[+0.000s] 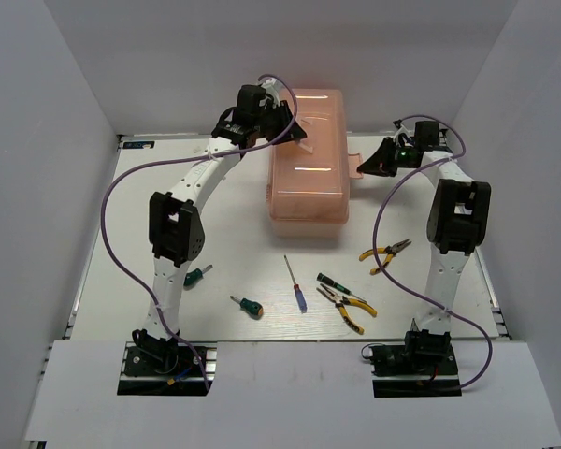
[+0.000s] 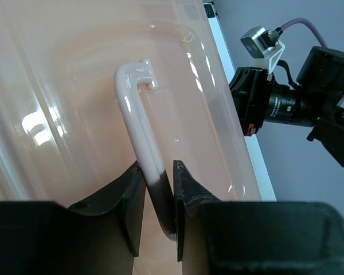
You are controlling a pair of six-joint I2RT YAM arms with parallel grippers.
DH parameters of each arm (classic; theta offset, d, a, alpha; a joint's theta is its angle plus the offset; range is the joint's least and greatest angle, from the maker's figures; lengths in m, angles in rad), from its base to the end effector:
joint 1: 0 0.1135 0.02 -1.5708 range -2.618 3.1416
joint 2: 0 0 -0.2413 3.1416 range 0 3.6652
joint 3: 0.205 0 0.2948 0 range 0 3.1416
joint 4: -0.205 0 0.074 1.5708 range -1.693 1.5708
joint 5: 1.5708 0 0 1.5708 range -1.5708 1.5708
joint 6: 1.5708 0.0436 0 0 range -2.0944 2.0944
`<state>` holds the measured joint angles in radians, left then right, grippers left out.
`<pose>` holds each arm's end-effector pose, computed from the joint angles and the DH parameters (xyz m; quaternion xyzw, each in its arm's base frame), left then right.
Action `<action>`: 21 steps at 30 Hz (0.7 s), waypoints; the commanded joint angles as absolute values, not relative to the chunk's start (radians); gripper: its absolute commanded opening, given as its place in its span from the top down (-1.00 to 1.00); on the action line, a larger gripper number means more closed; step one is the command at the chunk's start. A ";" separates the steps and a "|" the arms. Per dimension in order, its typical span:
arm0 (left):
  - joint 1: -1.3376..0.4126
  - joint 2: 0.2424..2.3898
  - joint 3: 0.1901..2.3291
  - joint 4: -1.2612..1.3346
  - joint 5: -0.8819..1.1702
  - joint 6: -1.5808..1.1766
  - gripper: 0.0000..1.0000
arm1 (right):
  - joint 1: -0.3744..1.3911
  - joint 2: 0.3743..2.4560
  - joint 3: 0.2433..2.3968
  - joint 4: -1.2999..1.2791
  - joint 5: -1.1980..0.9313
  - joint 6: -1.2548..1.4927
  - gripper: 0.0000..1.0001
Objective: Sort the tools into containers
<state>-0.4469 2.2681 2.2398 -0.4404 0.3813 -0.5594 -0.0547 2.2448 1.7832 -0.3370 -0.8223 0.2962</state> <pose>0.5046 -0.2598 0.2986 0.0520 0.8408 -0.3893 0.3725 0.5290 0.0030 0.1529 0.0000 0.8624 0.4091 0.2981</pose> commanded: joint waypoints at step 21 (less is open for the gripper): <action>-0.167 1.885 2.125 -0.615 0.177 -0.522 1.00 | -0.124 2.171 1.825 -0.376 -0.551 0.158 1.00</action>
<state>-0.2481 2.0106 2.1334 -0.5728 0.2832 -0.5758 -0.0643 2.2261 1.8126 -0.3935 -0.7013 0.2508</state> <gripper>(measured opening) 0.272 0.155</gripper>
